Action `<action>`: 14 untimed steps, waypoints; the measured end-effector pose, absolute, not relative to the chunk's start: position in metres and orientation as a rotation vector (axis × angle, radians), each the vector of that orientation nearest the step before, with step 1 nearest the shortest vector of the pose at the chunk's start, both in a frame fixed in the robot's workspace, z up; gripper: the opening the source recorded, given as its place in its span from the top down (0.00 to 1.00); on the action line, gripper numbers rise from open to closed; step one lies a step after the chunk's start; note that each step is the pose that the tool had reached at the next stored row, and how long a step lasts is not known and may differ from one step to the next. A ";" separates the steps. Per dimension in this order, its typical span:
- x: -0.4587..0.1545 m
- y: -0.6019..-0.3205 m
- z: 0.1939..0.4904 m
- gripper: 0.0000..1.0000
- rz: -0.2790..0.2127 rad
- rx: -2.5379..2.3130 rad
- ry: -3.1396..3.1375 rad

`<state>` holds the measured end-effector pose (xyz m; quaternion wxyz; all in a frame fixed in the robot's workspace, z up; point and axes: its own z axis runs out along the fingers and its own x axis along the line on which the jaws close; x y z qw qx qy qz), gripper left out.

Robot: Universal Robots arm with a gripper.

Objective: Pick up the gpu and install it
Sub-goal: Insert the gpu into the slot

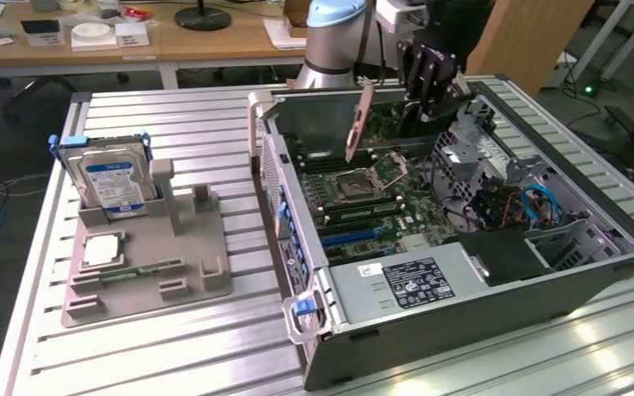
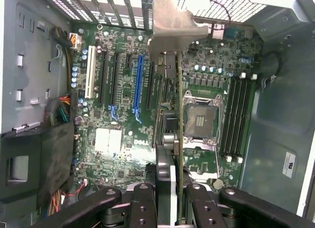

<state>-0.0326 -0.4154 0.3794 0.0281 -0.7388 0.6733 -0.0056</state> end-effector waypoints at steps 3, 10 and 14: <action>-0.034 -0.415 0.375 0.72 -0.024 -2.284 2.082; -0.037 -0.415 0.372 0.72 -0.026 -2.284 2.083; -0.037 -0.415 0.370 0.72 -0.028 -2.233 2.139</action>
